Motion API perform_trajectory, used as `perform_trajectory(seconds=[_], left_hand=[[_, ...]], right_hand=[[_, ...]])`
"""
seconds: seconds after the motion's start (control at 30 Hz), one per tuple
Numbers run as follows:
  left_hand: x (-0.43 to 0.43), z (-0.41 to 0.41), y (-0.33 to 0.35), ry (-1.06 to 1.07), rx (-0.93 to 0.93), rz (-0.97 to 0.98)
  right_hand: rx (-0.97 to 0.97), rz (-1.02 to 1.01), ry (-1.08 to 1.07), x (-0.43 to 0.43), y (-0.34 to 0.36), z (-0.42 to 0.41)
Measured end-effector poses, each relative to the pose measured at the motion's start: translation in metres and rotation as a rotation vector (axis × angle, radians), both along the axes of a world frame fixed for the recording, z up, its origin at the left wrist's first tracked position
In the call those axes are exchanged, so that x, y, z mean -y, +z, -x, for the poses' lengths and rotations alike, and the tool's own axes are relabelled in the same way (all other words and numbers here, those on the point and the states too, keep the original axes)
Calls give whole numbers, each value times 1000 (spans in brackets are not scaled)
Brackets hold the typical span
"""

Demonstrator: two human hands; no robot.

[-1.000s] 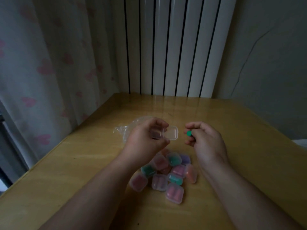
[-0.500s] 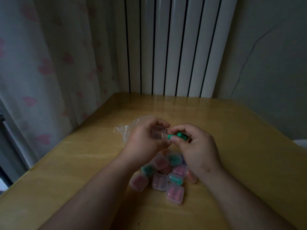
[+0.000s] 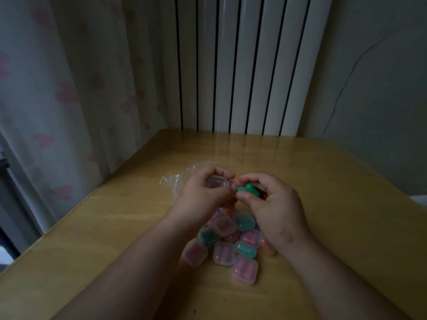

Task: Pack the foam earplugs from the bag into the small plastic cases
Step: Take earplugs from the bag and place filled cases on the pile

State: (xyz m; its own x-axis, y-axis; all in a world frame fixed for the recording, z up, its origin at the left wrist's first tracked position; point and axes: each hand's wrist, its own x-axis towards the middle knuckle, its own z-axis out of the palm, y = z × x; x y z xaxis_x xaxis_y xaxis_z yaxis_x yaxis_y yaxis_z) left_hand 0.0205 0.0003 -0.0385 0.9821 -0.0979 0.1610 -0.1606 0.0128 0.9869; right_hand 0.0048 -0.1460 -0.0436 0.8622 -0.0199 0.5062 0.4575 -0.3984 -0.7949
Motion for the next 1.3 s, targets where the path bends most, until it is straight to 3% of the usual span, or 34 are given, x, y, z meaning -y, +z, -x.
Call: perform_trajectory(seconds=[0.13, 0.3, 0.37, 0.57, 1.0, 1.3], left_hand=[[-3, 1, 4, 40, 7, -9], [2, 2, 3, 47, 30, -100], [3, 2, 2, 47, 32, -119], [3, 3, 3, 61, 40, -158], [4, 4, 4, 45, 71, -147], [2, 4, 4, 22, 79, -162]], right_hand=[[112, -85, -153, 3, 2, -2], [131, 61, -237, 7, 4, -2], [132, 77, -220, 8, 4, -3], [72, -119, -81, 6, 5, 1], [96, 116, -151, 4, -1, -3], [24, 111, -154, 6, -2, -4]])
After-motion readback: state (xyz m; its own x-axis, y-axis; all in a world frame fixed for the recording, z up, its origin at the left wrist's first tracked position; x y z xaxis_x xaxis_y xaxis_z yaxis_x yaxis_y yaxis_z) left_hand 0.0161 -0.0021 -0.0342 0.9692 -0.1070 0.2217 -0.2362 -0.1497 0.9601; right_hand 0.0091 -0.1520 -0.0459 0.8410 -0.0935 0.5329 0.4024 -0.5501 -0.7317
